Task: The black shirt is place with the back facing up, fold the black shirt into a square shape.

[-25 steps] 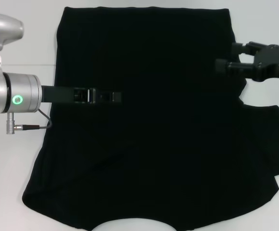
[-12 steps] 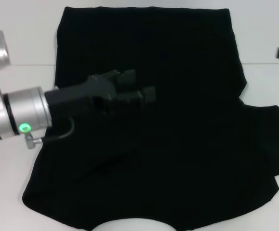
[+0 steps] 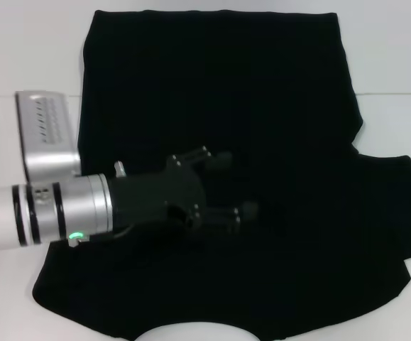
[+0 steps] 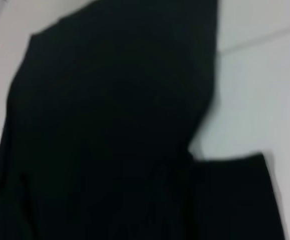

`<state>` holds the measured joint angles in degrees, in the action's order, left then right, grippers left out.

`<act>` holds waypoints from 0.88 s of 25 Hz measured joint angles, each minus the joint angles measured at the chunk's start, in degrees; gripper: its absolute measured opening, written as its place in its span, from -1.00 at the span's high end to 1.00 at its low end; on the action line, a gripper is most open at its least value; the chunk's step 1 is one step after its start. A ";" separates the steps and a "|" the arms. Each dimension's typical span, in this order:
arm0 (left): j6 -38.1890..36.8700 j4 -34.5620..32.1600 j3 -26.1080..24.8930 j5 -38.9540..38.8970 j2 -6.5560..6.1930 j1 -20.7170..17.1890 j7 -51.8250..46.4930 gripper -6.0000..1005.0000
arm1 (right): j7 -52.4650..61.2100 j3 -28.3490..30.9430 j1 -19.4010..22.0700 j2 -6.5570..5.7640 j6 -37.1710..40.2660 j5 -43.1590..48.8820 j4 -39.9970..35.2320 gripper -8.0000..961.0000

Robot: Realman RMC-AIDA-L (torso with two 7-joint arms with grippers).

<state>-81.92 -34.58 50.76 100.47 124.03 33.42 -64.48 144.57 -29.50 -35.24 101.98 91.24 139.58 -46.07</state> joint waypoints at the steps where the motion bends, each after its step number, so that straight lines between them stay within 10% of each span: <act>1: 0.78 0.02 0.86 0.63 0.00 -0.03 0.49 -0.89 | 0.55 0.00 0.15 -0.04 0.53 0.68 0.03 -0.86; 22: 3.85 -2.44 6.01 9.20 0.16 0.24 3.16 -0.89 | 3.51 -1.71 -3.64 1.63 -3.82 9.94 10.42 -0.77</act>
<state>-78.07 -37.03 56.77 109.67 124.19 33.66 -61.32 148.08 -31.21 -38.88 103.61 87.42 149.52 -35.65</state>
